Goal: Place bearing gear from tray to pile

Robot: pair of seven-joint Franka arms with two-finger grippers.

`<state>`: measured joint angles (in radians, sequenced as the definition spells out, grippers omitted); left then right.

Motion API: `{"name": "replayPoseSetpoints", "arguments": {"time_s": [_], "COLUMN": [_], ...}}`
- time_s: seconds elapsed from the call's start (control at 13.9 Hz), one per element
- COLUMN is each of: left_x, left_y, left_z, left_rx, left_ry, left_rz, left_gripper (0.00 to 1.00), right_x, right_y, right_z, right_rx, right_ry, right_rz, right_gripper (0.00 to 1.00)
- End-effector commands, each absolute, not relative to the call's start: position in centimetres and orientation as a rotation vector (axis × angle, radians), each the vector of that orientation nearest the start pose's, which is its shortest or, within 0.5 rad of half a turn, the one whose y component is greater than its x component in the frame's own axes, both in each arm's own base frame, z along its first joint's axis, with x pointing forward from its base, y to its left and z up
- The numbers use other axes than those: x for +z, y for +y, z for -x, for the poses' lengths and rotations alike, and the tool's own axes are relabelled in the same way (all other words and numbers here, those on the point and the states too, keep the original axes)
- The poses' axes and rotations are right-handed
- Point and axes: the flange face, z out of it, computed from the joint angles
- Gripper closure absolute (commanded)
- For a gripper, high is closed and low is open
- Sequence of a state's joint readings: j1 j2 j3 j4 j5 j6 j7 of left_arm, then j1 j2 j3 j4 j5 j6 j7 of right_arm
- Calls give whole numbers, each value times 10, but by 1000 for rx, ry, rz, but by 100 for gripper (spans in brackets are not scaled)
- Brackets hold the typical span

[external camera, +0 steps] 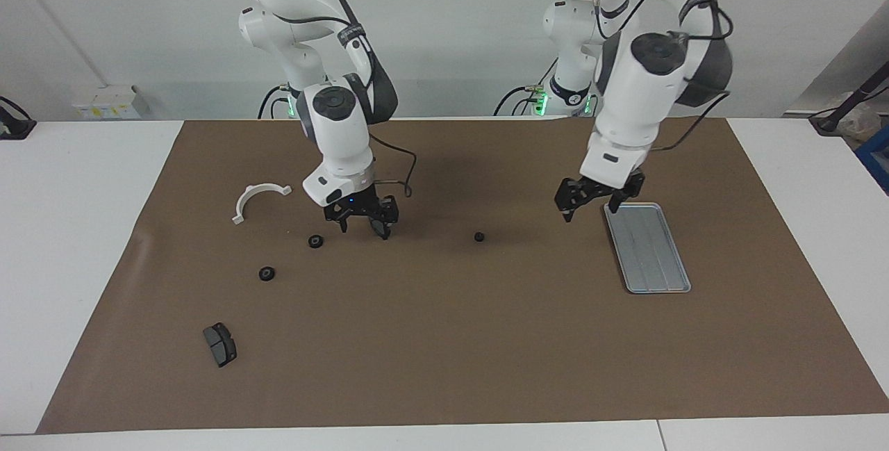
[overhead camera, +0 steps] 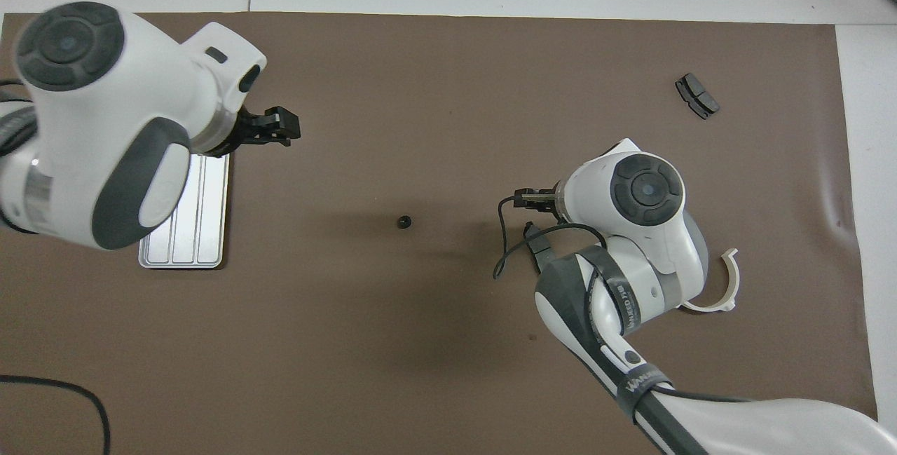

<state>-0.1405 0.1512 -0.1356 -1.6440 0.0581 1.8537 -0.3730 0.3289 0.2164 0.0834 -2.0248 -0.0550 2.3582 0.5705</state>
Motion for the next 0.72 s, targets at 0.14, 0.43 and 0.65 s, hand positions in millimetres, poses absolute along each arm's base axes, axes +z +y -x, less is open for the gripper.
{"name": "replayPoseSetpoints", "arguments": {"time_s": [0.14, 0.43, 0.65], "left_x": [569, 588, 589], "left_y": [-66, -44, -43], "left_z": [-574, -553, -553], "left_rx": [7, 74, 74], "left_ry": [20, -39, -42], "left_rz": [3107, 3093, 3094], "left_gripper": [0, 0, 0], "right_x": [343, 319, 312], "right_y": [364, 431, 444], "right_z": [-574, -579, -573], "right_rx": [-99, -115, -119], "right_ry": [391, 469, 457], "right_rz": [3080, 3103, 3101], "right_gripper": [0, 0, 0]}}
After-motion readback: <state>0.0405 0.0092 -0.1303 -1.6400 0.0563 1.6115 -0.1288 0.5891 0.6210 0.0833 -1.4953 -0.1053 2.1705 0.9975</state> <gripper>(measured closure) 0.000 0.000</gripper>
